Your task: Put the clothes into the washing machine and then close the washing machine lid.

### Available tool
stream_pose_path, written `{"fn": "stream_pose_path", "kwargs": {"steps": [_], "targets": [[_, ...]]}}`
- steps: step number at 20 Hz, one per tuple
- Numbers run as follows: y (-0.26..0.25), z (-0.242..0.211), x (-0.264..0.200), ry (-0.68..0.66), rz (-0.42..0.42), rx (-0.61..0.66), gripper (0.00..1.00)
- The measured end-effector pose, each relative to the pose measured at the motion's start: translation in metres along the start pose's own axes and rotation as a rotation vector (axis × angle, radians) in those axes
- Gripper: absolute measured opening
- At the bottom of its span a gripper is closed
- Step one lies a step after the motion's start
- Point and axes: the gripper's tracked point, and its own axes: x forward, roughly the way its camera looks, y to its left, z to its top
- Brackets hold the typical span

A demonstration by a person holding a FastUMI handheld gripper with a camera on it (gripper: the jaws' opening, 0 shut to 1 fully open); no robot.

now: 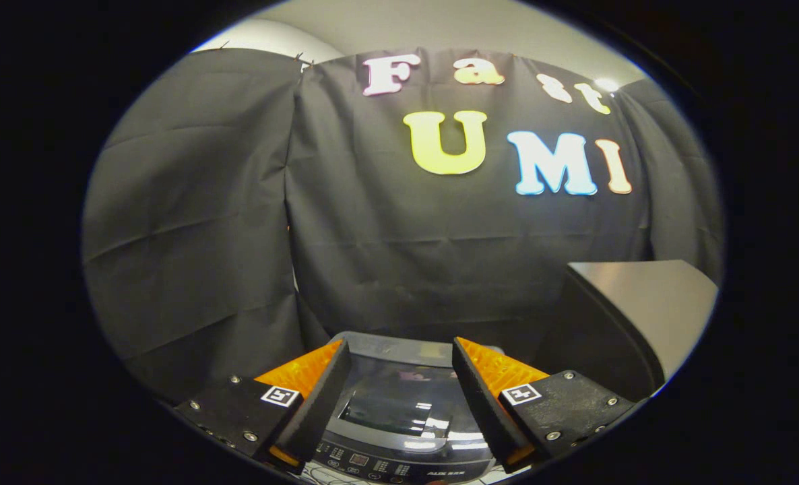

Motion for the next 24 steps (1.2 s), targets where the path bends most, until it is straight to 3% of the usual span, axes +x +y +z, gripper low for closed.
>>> {"fn": "stream_pose_path", "kwargs": {"steps": [5,10,24], "targets": [[-0.039,0.039,-0.042,-0.102,-0.031,-0.069,0.93],[-0.080,0.043,-0.096,-0.110,-0.036,-0.048,0.94],[-0.215,0.041,-0.240,-0.159,-0.201,-0.005,0.93]]}}
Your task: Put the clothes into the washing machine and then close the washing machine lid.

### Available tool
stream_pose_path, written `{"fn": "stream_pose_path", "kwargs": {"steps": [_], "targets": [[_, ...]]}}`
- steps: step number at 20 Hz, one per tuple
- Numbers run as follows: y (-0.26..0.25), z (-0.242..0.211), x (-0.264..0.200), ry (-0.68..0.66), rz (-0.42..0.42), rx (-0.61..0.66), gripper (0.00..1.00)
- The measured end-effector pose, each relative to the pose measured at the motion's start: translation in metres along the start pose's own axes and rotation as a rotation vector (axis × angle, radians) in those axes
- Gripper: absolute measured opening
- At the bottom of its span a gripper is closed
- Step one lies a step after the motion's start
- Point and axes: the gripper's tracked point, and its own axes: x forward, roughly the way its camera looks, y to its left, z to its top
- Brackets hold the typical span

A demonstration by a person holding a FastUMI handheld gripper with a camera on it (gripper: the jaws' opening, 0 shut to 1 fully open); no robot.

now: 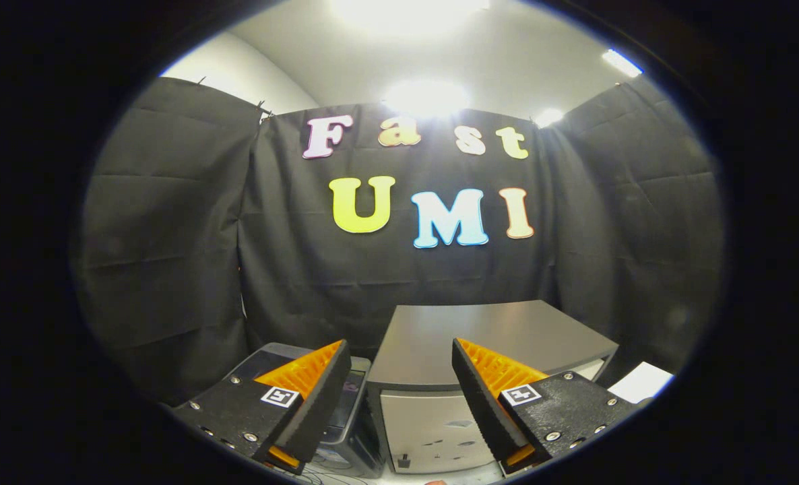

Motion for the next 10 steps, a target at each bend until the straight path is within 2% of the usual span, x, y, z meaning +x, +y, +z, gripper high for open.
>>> {"fn": "stream_pose_path", "kwargs": {"steps": [10], "targets": [[-0.069,-0.002,-0.047,-0.013,-0.051,0.039,0.94]]}}
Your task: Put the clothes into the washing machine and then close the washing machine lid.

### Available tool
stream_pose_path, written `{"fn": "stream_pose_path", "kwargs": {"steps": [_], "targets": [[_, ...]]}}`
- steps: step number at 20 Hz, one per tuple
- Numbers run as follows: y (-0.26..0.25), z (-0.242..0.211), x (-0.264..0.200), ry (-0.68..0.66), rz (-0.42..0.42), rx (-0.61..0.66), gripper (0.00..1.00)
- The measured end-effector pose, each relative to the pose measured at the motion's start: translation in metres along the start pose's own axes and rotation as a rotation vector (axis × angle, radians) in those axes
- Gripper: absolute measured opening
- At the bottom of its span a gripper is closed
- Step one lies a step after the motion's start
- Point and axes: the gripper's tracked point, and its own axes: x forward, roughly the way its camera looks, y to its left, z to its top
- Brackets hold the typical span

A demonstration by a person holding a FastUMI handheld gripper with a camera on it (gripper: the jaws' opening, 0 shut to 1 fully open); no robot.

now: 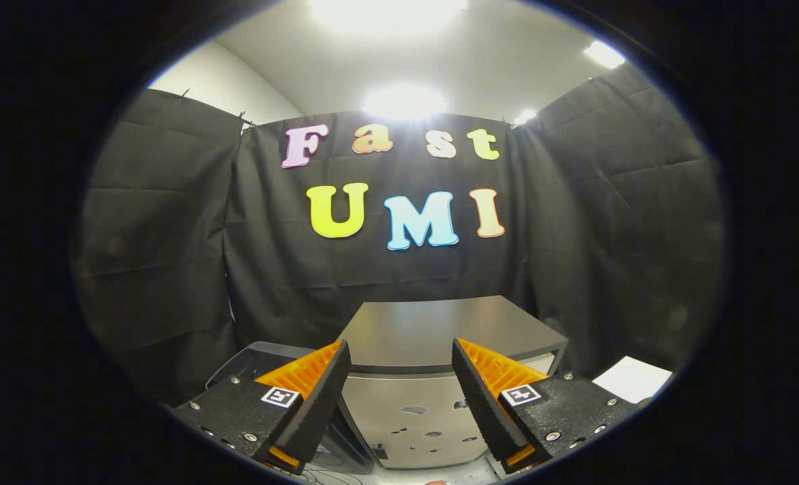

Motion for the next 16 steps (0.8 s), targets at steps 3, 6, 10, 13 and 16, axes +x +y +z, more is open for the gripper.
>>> {"fn": "stream_pose_path", "kwargs": {"steps": [3,6,10,13,16], "targets": [[-0.011,0.000,-0.005,-0.002,-0.004,0.008,0.93],[-0.016,0.002,-0.008,-0.011,-0.002,0.011,0.93],[-0.019,0.000,-0.010,-0.009,0.008,0.009,0.94],[-0.020,-0.002,-0.011,-0.007,0.014,0.011,0.93],[-0.020,-0.004,-0.010,-0.001,0.018,0.017,0.93]]}}
